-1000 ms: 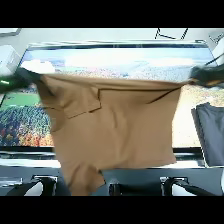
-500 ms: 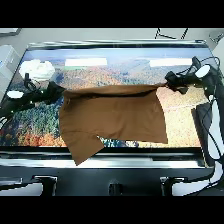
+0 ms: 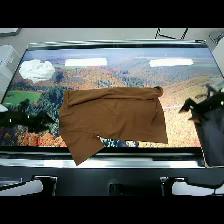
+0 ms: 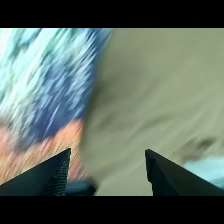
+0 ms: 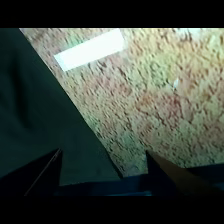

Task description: Fold the clothes and pants, and hang the long-sleeved shirts on hangers.

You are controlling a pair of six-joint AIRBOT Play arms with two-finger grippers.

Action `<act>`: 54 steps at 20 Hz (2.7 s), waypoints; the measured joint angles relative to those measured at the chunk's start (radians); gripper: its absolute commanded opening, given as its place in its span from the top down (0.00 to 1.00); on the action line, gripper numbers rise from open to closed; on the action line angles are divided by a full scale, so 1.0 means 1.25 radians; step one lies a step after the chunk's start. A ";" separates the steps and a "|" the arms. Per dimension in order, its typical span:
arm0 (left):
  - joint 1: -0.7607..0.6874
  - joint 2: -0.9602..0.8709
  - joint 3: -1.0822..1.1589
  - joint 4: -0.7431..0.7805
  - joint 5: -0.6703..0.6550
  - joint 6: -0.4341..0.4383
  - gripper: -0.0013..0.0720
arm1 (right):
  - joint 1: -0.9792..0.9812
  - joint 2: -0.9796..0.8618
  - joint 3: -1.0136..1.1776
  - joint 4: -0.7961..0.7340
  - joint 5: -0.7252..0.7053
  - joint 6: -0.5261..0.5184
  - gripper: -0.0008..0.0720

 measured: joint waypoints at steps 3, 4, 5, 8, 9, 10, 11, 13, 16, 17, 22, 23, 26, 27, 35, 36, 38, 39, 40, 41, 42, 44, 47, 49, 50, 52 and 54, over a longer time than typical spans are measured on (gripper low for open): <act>0.016 0.007 -0.077 -0.003 0.016 0.051 0.32 | -0.014 0.052 -0.101 -0.006 0.016 -0.025 0.17; 0.018 0.006 -0.091 -0.012 0.026 0.063 0.32 | -0.017 0.060 -0.118 -0.005 0.023 -0.029 0.17; 0.019 0.004 -0.102 -0.021 0.039 0.073 0.32 | -0.018 0.067 -0.131 0.000 0.027 -0.032 0.17; 0.007 -0.012 -0.119 -0.060 0.067 0.099 0.33 | -0.021 0.078 -0.150 0.013 0.034 -0.040 0.17; -0.002 -0.018 -0.121 -0.073 0.074 0.103 0.39 | -0.021 0.079 -0.154 0.016 0.033 -0.042 0.17; -0.014 -0.026 -0.124 -0.082 0.085 0.106 0.45 | -0.022 0.081 -0.156 0.018 0.032 -0.042 0.17; -0.026 -0.032 -0.125 -0.093 0.099 0.108 0.64 | -0.022 0.081 -0.157 0.019 0.031 -0.042 0.17; -0.049 -0.042 -0.127 -0.091 0.128 0.111 0.95 | -0.022 0.082 -0.160 0.019 0.028 -0.042 0.17; -0.063 -0.043 -0.127 -0.097 0.138 0.113 0.95 | -0.022 0.080 -0.176 -0.006 0.024 -0.050 0.15; -0.066 -0.040 -0.127 -0.097 0.141 0.113 0.95 | -0.022 0.076 -0.188 -0.013 0.022 -0.052 0.15; -0.071 -0.017 -0.127 -0.099 0.140 0.113 0.95 | -0.021 0.021 -0.267 0.042 -0.013 -0.079 0.16; -0.072 -0.012 -0.127 -0.099 0.136 0.113 0.95 | -0.019 0.009 -0.276 0.057 -0.023 -0.082 0.16; -0.072 0.008 -0.127 -0.101 0.129 0.111 0.95 | 0.016 -0.017 -0.291 0.092 -0.043 -0.090 0.24; -0.072 0.014 -0.127 -0.101 0.128 0.109 0.95 | 0.034 -0.022 -0.293 0.098 -0.045 -0.090 0.32; -0.072 0.069 -0.045 -0.102 0.082 0.098 0.95 | 0.133 0.015 -0.233 0.113 -0.032 -0.100 0.94; -0.072 0.092 -0.008 -0.104 0.077 0.098 0.95 | 0.135 0.038 -0.196 0.114 -0.023 -0.103 0.94; -0.072 0.151 0.104 -0.112 0.066 0.098 0.95 | 0.138 0.095 -0.083 0.115 -0.028 -0.108 0.94; -0.072 0.187 0.179 -0.118 0.066 0.098 0.95 | 0.139 0.126 -0.010 0.116 -0.040 -0.108 0.94; -0.072 0.222 0.256 -0.123 0.067 0.098 0.95 | 0.139 0.154 0.063 0.114 -0.053 -0.112 0.94; -0.072 0.260 0.344 -0.128 0.076 0.096 0.95 | 0.140 0.186 0.148 0.115 -0.078 -0.121 0.94; -0.072 0.294 0.425 -0.130 0.093 0.095 0.95 | 0.141 0.215 0.225 0.113 -0.096 -0.130 0.94; -0.072 0.370 0.591 -0.120 0.144 0.088 0.95 | 0.141 0.280 0.374 0.085 -0.147 -0.146 0.94; -0.072 0.474 0.742 -0.071 0.211 0.050 0.95 | 0.141 0.379 0.504 0.034 -0.197 -0.156 0.94; -0.072 0.537 0.789 -0.037 0.237 0.028 0.95 | 0.141 0.443 0.542 -0.004 -0.211 -0.149 0.94; -0.072 0.564 0.804 -0.022 0.251 0.020 0.95 | 0.141 0.471 0.552 -0.022 -0.216 -0.141 0.94; -0.072 0.600 0.826 0.012 0.283 0.011 0.95 | 0.140 0.520 0.567 -0.057 -0.232 -0.130 0.94; -0.072 0.616 0.842 0.036 0.306 0.001 0.95 | 0.140 0.556 0.574 -0.084 -0.256 -0.124 0.94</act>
